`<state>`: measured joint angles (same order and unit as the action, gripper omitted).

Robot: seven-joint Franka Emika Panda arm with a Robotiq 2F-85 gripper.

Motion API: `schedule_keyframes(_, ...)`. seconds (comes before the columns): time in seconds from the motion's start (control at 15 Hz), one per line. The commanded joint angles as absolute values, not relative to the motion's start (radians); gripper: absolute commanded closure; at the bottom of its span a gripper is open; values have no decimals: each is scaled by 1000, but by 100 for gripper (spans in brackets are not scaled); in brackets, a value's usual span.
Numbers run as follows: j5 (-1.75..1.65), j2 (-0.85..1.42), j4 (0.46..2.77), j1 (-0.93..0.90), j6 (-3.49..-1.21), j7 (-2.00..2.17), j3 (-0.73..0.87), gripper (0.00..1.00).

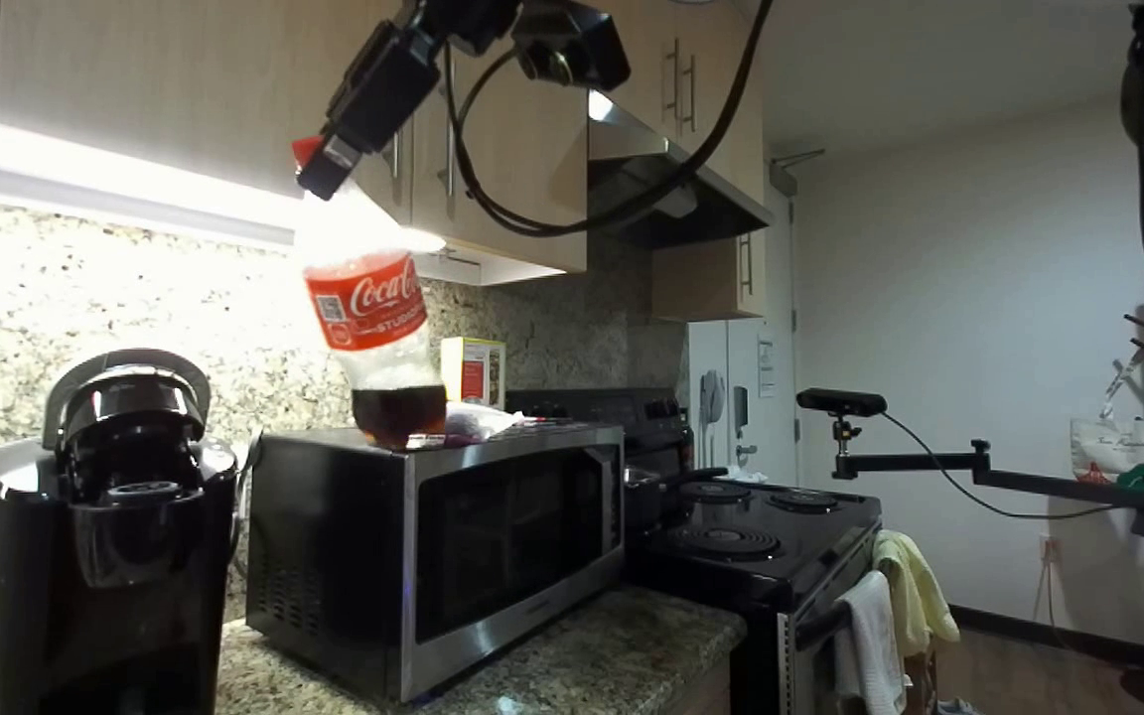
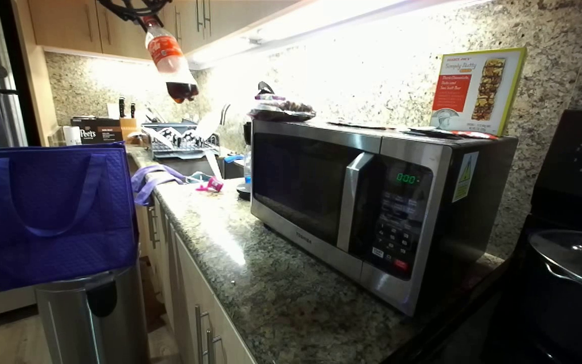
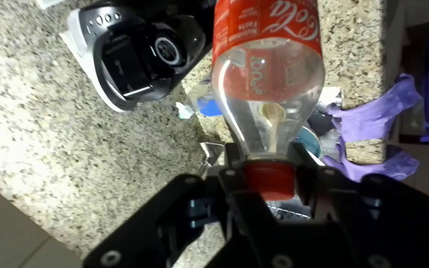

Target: Place the coca-cola bottle in the blue bag

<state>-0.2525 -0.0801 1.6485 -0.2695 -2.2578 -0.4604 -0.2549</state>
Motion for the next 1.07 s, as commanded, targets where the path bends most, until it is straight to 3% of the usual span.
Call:
schedule_keyframes(0.0,-241,-121,1729,-313,-2281,-581,-293,85)
schedule_keyframes(0.07,-253,-78,1670,-298,-2255,-506,-284,85)
schedule_keyframes(0.13,-253,-78,1677,-308,-2254,-503,-292,64)
schedule_keyframes(0.47,-253,-74,1676,-301,-2253,-499,-283,64)
schedule_keyframes(0.53,-253,-74,1676,-301,-2253,-499,-283,85)
schedule_keyframes(1.0,-296,46,1508,-363,-2279,-610,-353,85)
